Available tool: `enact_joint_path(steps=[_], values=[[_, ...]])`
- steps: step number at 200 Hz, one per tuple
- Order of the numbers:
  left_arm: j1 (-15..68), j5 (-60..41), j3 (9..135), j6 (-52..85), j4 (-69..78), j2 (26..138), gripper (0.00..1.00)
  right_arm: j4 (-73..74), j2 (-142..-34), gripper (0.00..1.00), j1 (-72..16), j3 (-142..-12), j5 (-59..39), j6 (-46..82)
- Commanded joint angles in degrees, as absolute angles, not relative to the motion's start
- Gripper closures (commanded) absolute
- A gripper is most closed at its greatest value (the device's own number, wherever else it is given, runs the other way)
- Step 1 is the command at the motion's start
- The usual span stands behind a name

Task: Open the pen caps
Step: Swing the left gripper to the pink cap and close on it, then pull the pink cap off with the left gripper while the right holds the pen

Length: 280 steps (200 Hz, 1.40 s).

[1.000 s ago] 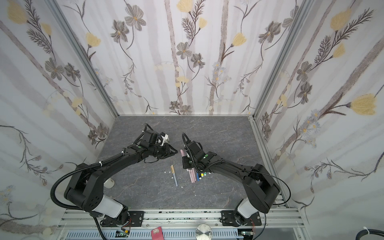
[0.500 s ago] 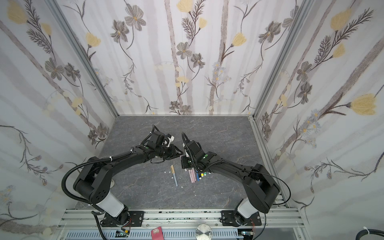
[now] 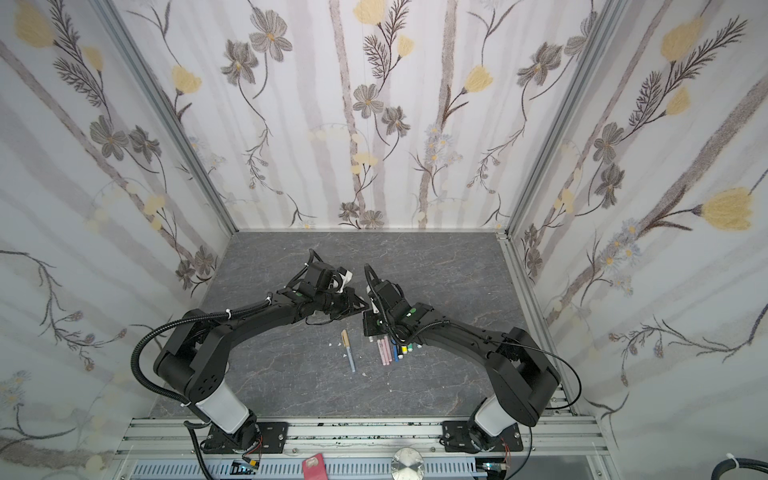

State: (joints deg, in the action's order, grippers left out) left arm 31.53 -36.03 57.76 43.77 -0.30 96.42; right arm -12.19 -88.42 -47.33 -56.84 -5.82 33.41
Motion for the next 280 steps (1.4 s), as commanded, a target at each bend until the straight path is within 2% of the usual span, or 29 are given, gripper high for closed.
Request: enact_joint_path(steps=[1,22,39,106,152,179,280], values=[[31.6,-36.1,58.4,44.2,1.6,96.8,0.98,-10.4,-88.3,1.00,-47.5,-56.6,-6.7,33.3],[31.7,-36.6,58.5,45.0,2.4,97.0,1.00,-10.0,-88.3,0.88,-47.4,-56.1,-6.5,33.3],[31.7,-37.1,58.6,45.6,3.0,97.1,1.00,-9.6,-88.4,0.84,-45.6,-55.7,-6.5,33.3],[31.7,-37.3,59.2,45.9,3.2,97.4,1.00,-8.9,-89.0,0.82,-45.4,-55.3,-7.0,33.3],[31.7,-37.2,59.3,46.0,3.3,97.4,1.00,-8.7,-89.3,0.89,-45.4,-55.1,-7.5,33.2],[31.7,-37.3,60.1,45.7,3.0,97.6,1.00,-8.5,-89.6,1.00,-45.3,-54.9,-7.9,33.2],[26.9,-32.7,69.1,39.3,-4.6,104.2,1.00,-7.9,-83.3,1.00,-46.6,-47.5,-7.6,35.9]])
